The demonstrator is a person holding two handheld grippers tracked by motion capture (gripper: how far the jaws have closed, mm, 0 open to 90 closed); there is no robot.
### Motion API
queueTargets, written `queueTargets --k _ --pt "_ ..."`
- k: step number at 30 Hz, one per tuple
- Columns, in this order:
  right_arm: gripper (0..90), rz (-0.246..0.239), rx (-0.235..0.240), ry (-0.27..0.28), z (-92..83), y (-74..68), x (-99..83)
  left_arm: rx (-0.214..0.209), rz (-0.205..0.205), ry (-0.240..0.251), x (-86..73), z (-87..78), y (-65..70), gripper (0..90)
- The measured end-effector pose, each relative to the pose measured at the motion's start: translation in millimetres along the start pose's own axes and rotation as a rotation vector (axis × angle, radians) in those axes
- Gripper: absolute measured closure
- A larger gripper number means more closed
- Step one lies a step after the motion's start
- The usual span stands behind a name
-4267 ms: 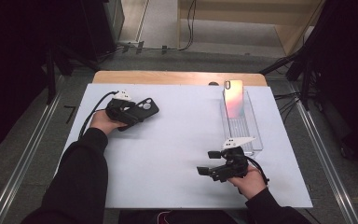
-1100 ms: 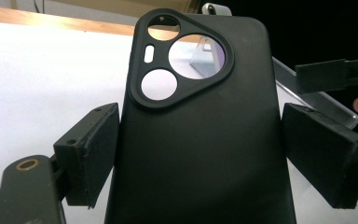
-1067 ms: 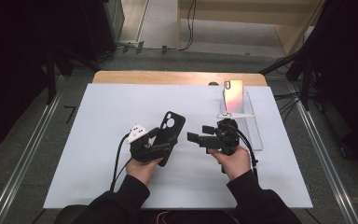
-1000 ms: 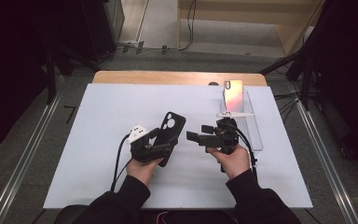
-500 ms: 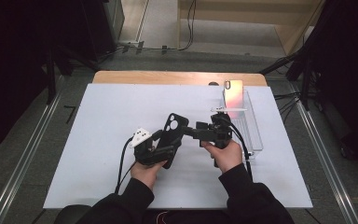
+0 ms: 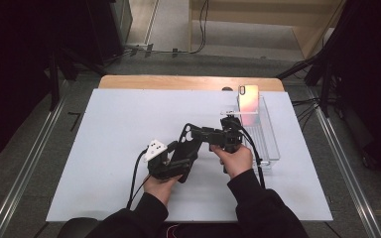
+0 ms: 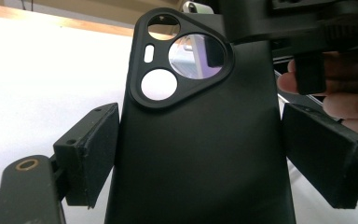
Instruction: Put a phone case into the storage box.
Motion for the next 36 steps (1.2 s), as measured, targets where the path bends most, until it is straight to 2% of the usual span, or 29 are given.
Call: queueTargets --k 1,4,7,21,23,24,26,27,31,36 --pt "45.6 0.016 0.012 -0.012 -0.2 0.0 0.1 -0.001 0.002 0.002 -0.2 0.0 0.8 14.4" --pt "57.4 0.033 0.008 -0.014 -1.3 2.7 1.5 -0.003 0.011 0.006 -0.7 0.7 3.0 14.4" --pt "66.8 0.048 0.035 -0.026 -2.6 2.3 1.4 -0.005 0.014 0.015 -1.3 1.2 3.8 14.4" --pt "76.3 0.091 0.107 -0.027 -9.9 -4.8 4.9 -0.022 0.021 0.041 -1.0 0.4 6.3 14.5" --pt "77.1 0.092 0.101 -0.027 -12.1 -4.0 5.9 -0.041 0.028 0.094 1.0 -5.5 5.7 31.7" --pt "77.1 0.084 0.094 -0.025 -12.6 -3.4 6.2 -0.044 0.032 0.114 3.1 -7.3 6.1 33.2" --pt "77.2 0.094 0.103 -0.029 -13.5 -2.8 6.4 -0.033 0.036 0.067 3.7 -5.8 6.1 30.5" --pt "77.2 0.095 0.111 -0.029 -13.5 -3.9 6.3 -0.025 0.028 0.044 3.8 -4.7 5.2 24.0" --pt "77.2 0.062 0.096 -0.034 -13.6 -9.2 4.5 -0.019 0.018 0.033 6.0 -7.8 2.9 21.5" --pt "77.2 0.05 0.078 -0.024 -16.9 -5.6 5.9 -0.02 0.011 -0.007 13.1 -13.4 -1.5 19.6"
Point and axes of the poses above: each handheld gripper's, and its own axes: z roughly forward along the jaws, x roughly out of its top, y roughly to its right, the point moved 8 cm from there along z, roughly forward along the jaws, and after that the axes turned 14 degrees about -x, right-handed, at the moved point
